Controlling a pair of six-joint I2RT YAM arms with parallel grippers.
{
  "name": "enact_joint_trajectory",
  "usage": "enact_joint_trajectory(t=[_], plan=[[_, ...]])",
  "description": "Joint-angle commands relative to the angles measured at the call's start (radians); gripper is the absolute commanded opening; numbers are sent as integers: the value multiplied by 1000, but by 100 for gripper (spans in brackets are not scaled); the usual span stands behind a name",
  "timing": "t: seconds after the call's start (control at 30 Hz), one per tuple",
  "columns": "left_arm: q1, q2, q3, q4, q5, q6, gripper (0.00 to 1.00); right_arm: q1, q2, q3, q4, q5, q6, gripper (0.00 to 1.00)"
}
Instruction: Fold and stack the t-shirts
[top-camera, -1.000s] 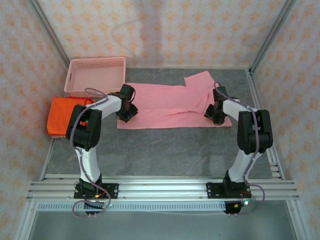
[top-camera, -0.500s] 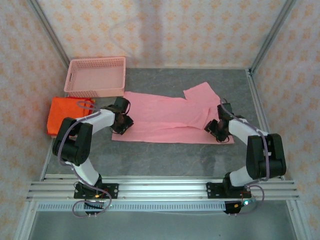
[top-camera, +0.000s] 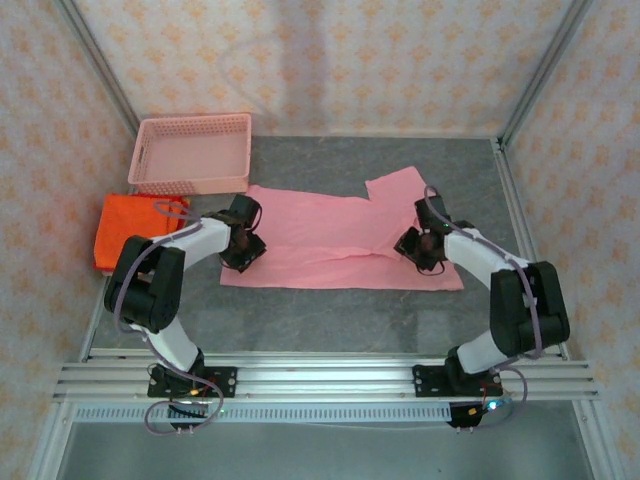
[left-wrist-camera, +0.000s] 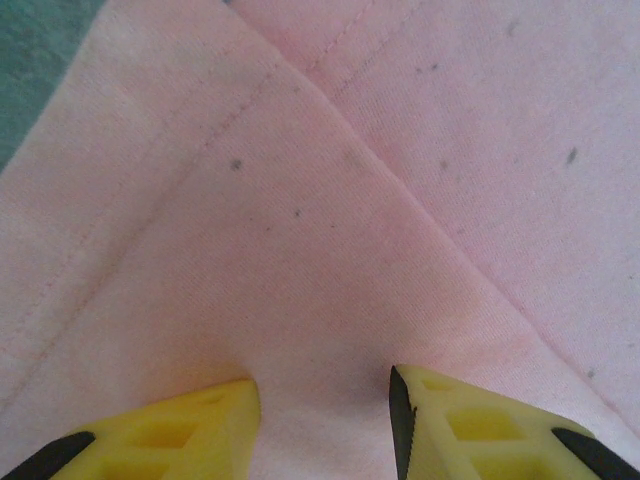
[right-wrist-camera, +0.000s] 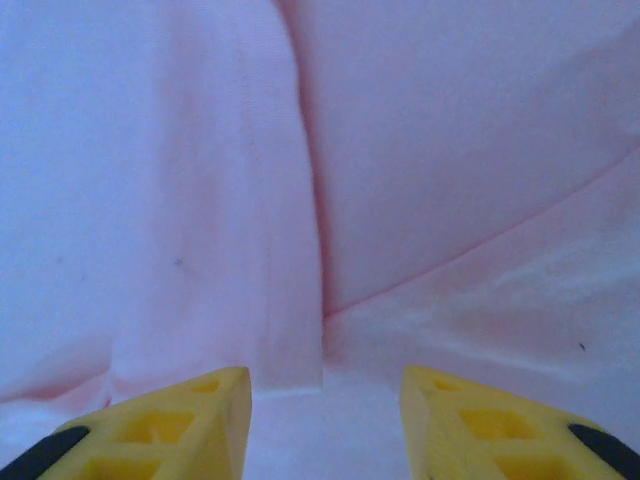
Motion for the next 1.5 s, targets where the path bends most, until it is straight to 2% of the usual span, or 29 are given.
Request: enact_joint_trajectory(t=[0.0, 0.17, 0.43, 0.67, 0.87, 0.9, 0.93, 1.0, 1.03, 1.07, 1.13, 1.3, 1.47], plan=[[-6, -4, -20, -105, -47, 8, 42, 6, 41, 22, 26, -31, 43, 41], [-6, 1, -17, -99, -41, 8, 42, 16, 82, 50, 46, -85, 45, 32], [-6, 4, -20, -96, -43, 13, 42, 15, 100, 58, 72, -97, 50, 0], [-6, 3, -24, -95, -42, 13, 42, 16, 123, 146, 55, -71, 12, 0], [-5, -3, -28, -100, -47, 14, 43, 15, 240, 304, 27, -55, -46, 0], [-7, -4, -29, -101, -47, 16, 43, 14, 262, 333, 21, -55, -56, 1], [-7, -4, -29, -97, -46, 16, 44, 14, 284, 367, 17, -58, -67, 6], [-7, -10, -32, -96, -46, 21, 48, 11, 312, 420, 17, -74, -94, 32], [-7, -15, -33, -96, -47, 23, 50, 10, 317, 442, 15, -78, -108, 40], [-10, -21, -36, -98, -49, 24, 52, 8, 317, 459, 14, -75, -120, 48], [-10, -39, -45, -95, -57, 25, 54, 2, 302, 470, 17, -65, -138, 55], [-10, -68, -50, -102, -78, 30, 58, -31, 222, 402, 29, -31, -120, 59], [-11, -66, -37, -102, -73, 32, 59, -37, 181, 313, -49, 13, -117, 52]])
